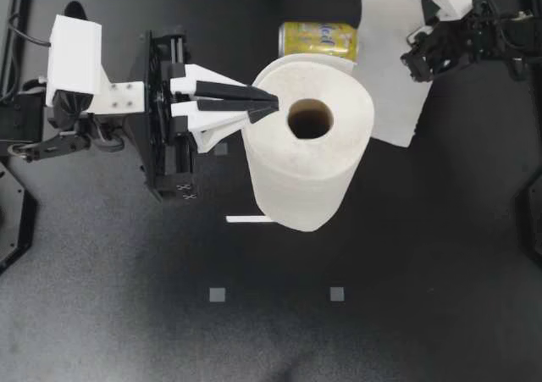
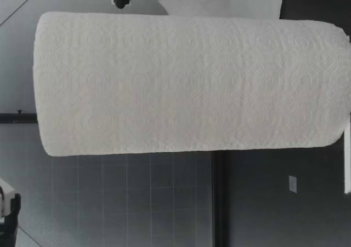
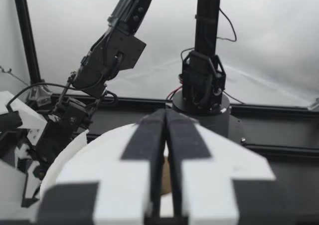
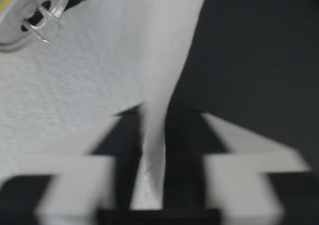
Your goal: Pick up a piece of paper towel and place it on the spilled liquid.
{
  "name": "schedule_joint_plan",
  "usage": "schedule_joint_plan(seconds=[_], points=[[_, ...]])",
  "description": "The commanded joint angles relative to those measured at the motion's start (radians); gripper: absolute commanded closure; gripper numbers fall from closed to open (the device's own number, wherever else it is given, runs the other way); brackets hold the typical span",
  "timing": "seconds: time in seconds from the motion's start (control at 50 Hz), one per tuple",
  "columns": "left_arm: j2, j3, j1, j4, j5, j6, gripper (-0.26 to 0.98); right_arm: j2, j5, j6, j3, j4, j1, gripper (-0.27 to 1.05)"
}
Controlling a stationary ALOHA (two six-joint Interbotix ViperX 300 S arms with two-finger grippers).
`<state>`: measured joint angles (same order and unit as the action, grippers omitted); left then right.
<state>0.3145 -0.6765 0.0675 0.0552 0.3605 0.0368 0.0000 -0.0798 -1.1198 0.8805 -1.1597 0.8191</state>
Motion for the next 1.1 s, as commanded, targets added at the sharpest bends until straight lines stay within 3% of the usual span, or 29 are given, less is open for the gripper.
schedule_joint_plan(seconds=[0.0, 0.06, 0.24, 0.4, 0.52, 0.84, 1.08], points=[[0.021, 0.015, -0.002, -0.002, 0.005, 0.0, 0.6, -0.028, -0.014, 0.0, -0.021, -0.002, 0.008, 0.08], [0.021, 0.012, 0.0, -0.002, 0.005, 0.0, 0.6, -0.031, -0.034, 0.0, -0.021, -0.002, 0.006, 0.02], [0.021, 0.015, 0.0, -0.002, 0.005, 0.002, 0.6, -0.032, -0.222, 0.006, -0.043, -0.018, -0.029, 0.05], [0.02, 0.015, -0.002, -0.002, 0.005, 0.002, 0.6, -0.046, -0.474, 0.023, -0.071, -0.026, -0.135, 0.05], [0.021, 0.012, 0.0, -0.002, 0.005, 0.002, 0.6, -0.103, -0.54, 0.041, -0.069, 0.003, -0.204, 0.05], [0.023, 0.006, 0.0, -0.009, 0.005, 0.002, 0.6, -0.42, -0.621, 0.109, 0.077, 0.147, -0.308, 0.07], [0.023, 0.003, -0.002, -0.011, 0.008, -0.002, 0.6, -0.704, -0.604, 0.187, 0.153, 0.293, -0.42, 0.26]])
